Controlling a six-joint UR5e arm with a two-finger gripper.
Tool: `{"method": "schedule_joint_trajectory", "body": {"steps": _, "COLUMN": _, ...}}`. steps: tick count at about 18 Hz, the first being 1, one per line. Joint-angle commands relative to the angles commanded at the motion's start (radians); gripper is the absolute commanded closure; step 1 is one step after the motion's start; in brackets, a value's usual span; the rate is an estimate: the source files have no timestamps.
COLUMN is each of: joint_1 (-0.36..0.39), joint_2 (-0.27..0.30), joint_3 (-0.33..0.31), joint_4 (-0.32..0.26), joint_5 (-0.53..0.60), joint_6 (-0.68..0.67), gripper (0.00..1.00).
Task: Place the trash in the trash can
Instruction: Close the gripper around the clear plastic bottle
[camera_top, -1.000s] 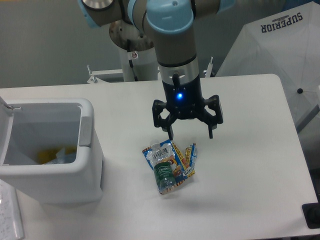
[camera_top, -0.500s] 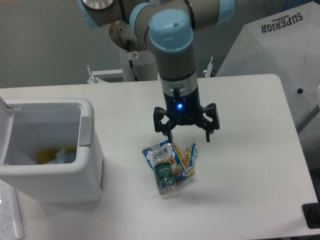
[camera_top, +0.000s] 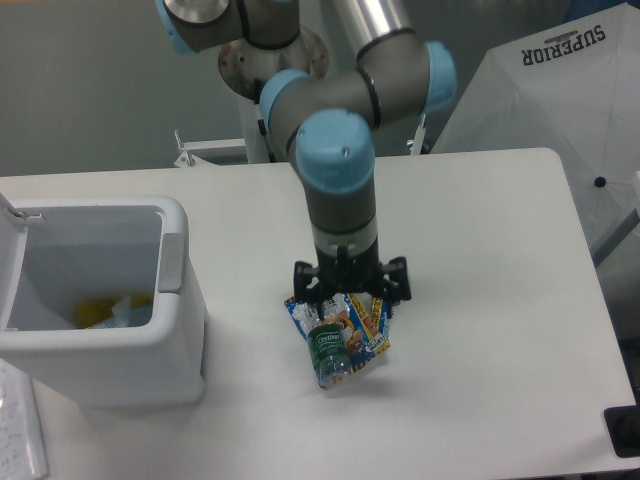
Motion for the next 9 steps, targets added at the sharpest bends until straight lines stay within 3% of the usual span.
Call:
{"method": "schedule_joint_trajectory", "body": {"steps": 4, "joint_1": 0.0, "joint_2": -0.069, "joint_3": 0.002, "joint_4": 0.084, "joint_5": -0.003, "joint_6": -0.052, "gripper": 0.0}}
{"method": "schedule_joint_trajectory", "body": {"steps": 9, "joint_1": -0.002, "joint_2": -0.098, "joint_3": -0.008, "joint_4": 0.086, "joint_5": 0.0, "joint_6": -0.08, "gripper": 0.0}}
